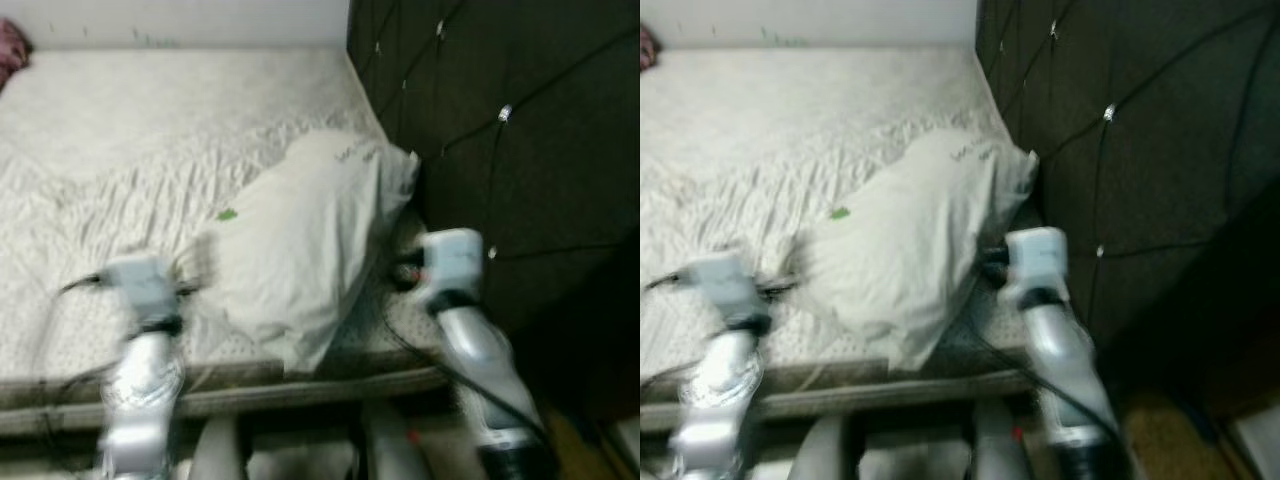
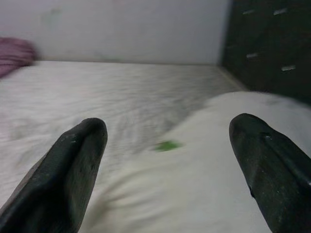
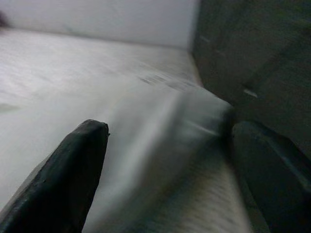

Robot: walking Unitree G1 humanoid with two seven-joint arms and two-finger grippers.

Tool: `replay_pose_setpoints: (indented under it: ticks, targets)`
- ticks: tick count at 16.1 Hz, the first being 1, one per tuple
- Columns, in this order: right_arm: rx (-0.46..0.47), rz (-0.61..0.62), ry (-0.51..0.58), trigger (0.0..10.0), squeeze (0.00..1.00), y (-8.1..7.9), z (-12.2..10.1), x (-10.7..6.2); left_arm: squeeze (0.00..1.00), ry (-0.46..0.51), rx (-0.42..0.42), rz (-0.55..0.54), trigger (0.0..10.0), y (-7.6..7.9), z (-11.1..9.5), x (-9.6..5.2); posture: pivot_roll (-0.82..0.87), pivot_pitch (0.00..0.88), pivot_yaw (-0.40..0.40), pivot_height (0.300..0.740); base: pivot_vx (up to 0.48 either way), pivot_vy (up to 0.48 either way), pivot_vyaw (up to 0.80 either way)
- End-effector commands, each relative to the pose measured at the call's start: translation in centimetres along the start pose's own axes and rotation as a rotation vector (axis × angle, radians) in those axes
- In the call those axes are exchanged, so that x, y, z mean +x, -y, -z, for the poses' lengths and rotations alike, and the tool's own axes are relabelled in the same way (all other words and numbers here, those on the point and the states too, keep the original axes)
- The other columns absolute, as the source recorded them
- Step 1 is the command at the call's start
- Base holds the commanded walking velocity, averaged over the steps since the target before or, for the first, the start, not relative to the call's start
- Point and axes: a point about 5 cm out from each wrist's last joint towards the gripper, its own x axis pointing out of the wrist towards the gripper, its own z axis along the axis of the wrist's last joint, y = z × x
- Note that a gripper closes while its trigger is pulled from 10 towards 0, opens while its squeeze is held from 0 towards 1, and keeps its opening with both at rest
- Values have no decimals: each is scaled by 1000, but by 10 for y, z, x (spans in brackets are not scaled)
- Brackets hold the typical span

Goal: Clean up the room

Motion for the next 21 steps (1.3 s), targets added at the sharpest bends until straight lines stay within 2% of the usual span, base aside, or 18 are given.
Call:
replay_pose_setpoints:
  ticks: [1,4,11,16,18,20,21]
  targets:
    - [4,-21,18,10000,0,-9,-5,3,0,-14,22,-46,10000,-13,2,-4,-81,34,-30,628,0,0,0]
    - [6,-27,8,10000,0,-10,-4,1,0,-33,40,-65,10000,-15,2,-8,-73,45,-29,628,0,0,0]
    - [29,-92,-24,10000,0,-18,-2,3,0,-90,44,-115,10000,-20,4,-17,-47,83,-58,555,0,0,0]
    - [37,-128,-56,10000,0,-23,1,4,0,-90,73,-140,10000,-24,1,-16,-41,90,-55,555,0,0,0]
    - [55,-182,-105,10000,0,-28,3,7,0,-150,57,-220,10000,-32,4,-17,-38,110,-52,555,0,0,0]
    - [71,-254,-158,10000,0,-33,6,8,0,-157,72,-238,10000,-37,2,-21,-23,120,-60,555,0,0,0]
    - [95,-344,-211,10000,0,-41,9,8,0,-177,87,-259,10000,-42,4,-29,-8,129,-70,555,0,0,0]
